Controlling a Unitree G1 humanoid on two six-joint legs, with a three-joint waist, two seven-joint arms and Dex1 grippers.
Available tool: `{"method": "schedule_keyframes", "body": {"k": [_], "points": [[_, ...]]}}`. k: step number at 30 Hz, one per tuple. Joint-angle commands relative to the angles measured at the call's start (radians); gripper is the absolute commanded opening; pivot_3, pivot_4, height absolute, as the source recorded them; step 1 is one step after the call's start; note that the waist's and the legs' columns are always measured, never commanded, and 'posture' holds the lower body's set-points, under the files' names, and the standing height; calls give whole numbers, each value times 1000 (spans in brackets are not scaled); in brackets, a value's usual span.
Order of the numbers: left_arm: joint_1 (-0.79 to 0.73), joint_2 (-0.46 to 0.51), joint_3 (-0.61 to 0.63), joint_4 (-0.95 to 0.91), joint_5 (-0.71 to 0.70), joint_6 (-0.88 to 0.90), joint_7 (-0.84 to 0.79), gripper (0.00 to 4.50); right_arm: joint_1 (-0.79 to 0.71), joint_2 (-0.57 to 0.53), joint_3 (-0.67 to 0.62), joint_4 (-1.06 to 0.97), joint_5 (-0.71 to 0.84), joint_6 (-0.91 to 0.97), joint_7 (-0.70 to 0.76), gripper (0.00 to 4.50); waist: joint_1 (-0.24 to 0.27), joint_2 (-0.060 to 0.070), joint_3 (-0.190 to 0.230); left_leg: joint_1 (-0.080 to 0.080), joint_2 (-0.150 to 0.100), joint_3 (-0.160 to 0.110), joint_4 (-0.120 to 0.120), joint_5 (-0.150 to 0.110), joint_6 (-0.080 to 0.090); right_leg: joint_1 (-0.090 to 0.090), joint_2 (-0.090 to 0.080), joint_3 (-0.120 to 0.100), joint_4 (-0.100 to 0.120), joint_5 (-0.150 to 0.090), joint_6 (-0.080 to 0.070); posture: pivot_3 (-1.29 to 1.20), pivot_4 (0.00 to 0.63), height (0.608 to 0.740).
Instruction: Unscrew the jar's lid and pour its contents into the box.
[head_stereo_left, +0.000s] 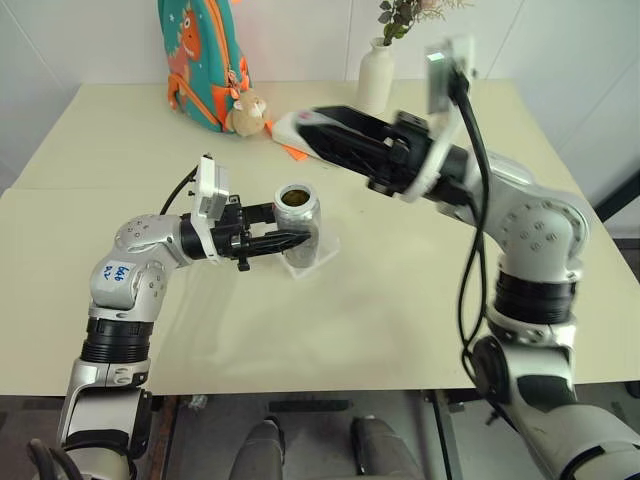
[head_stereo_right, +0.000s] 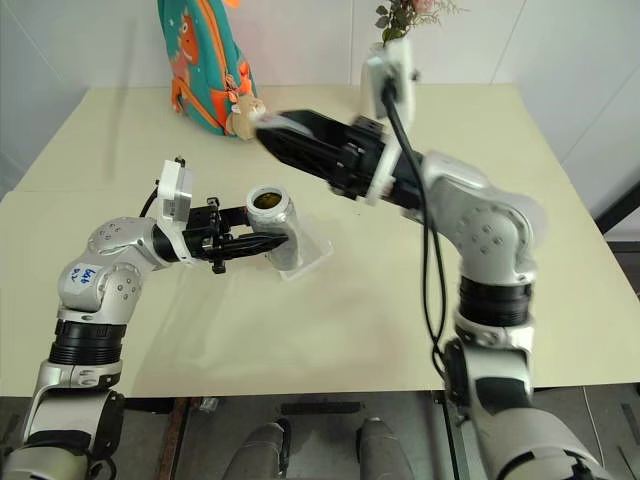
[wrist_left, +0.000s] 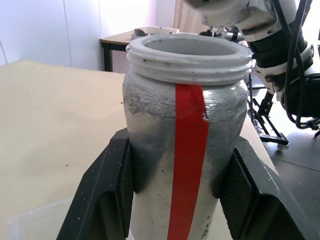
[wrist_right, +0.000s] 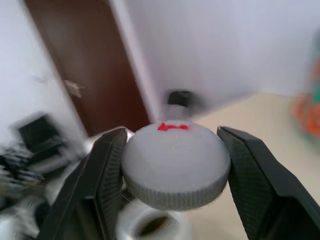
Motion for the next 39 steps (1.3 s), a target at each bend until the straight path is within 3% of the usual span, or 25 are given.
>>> {"method": "schedule_keyframes", "body": {"k": [1,3,7,14,16,22,31,39], "points": [[6,19,34,-36,-7,-10,9,1891,121,-109,-10,-56,-160,-158,10,2561,-1,0,0,0,0,0,0,0,0,0,0,0,0,0,0,0,150,740],[8,26,44,-28,-8,-13,13,1891,249,-194,3,-51,-273,-252,23,2561,-1,0,0,0,0,0,0,0,0,0,0,0,0,0,0,0,150,740],[-6,29,57,10,0,-29,17,1891,510,-216,-37,-5,-399,-478,34,2561,-4,-1,0,0,0,1,-1,0,1,0,0,1,0,-1,1,0,150,740],[-29,17,60,49,1,-48,21,1891,641,-111,-81,115,-467,-624,-65,2561,-9,-1,1,5,0,3,3,0,1,3,2,4,5,0,2,0,150,740],[-34,15,60,57,0,-51,19,1891,646,-98,-81,140,-479,-649,-78,2561,-6,-1,1,5,0,3,3,0,1,4,1,4,5,0,2,0,150,740],[-68,1,62,94,1,-57,27,1891,619,-90,-106,185,-429,-641,-56,4462,-4,-1,1,5,-1,3,4,1,1,4,1,4,4,0,3,0,150,740],[-109,31,83,167,9,-57,20,1891,509,-204,-37,-29,-290,-472,109,4462,-6,-1,2,5,0,3,4,1,1,4,1,4,5,0,3,0,150,740],[-218,123,61,432,124,-192,-80,1891,383,-304,117,-151,-236,-335,275,4462,-3,-1,2,4,-1,2,3,1,1,3,1,2,3,0,3,0,150,740]]}}
